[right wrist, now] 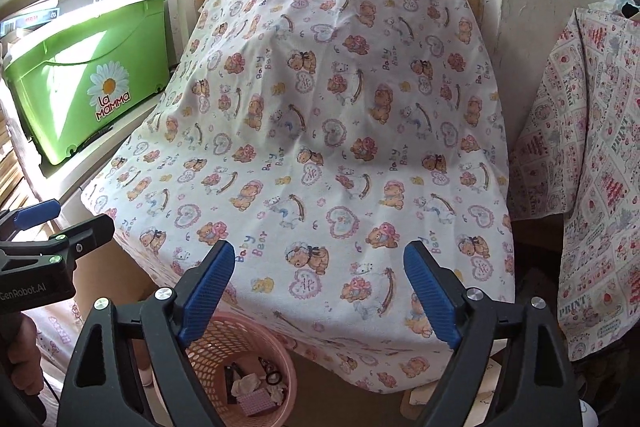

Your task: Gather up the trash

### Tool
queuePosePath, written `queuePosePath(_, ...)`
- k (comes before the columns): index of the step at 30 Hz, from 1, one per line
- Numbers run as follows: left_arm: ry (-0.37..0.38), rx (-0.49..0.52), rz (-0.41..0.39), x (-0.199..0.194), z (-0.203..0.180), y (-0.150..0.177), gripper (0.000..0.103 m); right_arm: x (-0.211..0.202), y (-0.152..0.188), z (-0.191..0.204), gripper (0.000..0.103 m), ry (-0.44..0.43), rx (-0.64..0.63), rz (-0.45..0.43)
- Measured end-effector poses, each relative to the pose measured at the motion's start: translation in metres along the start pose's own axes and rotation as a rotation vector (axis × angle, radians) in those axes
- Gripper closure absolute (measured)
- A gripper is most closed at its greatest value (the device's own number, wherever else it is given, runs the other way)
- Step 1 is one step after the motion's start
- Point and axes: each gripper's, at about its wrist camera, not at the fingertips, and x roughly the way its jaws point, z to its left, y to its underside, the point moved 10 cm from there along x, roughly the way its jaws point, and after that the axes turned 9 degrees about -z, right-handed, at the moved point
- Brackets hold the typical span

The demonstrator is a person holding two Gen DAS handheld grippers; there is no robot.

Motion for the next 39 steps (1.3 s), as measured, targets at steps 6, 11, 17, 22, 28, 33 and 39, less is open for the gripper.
queuePosePath(6,-0.004,-0.01,-0.023,-0.003,0.002,-0.004,0.002,-0.01,-0.011,-0.002,0.0,0.018,0.007,-0.068)
queuePosePath(11,-0.027,0.027,-0.052,-0.006,0.001,-0.007,0.002,-0.01,-0.01,-0.002,0.0,0.028,-0.001,-0.065)
queuePosePath(17,0.003,-0.003,-0.078,-0.011,0.0,-0.01,0.002,-0.01,-0.009,-0.002,0.0,0.038,-0.006,-0.069)
queuePosePath(22,-0.006,-0.02,-0.076,-0.01,0.003,-0.011,0.002,-0.009,-0.007,-0.002,0.0,0.033,-0.003,-0.062)
queuePosePath(28,-0.015,-0.028,-0.065,-0.007,0.006,-0.009,0.002,-0.009,-0.005,-0.001,0.0,0.031,-0.003,-0.059)
queuePosePath(33,-0.02,-0.036,-0.051,-0.004,0.009,-0.007,0.002,-0.009,-0.005,0.0,0.0,0.033,-0.002,-0.058)
queuePosePath(39,-0.04,-0.012,-0.062,-0.005,0.01,-0.009,0.002,-0.009,-0.005,0.0,0.0,0.032,-0.003,-0.058)
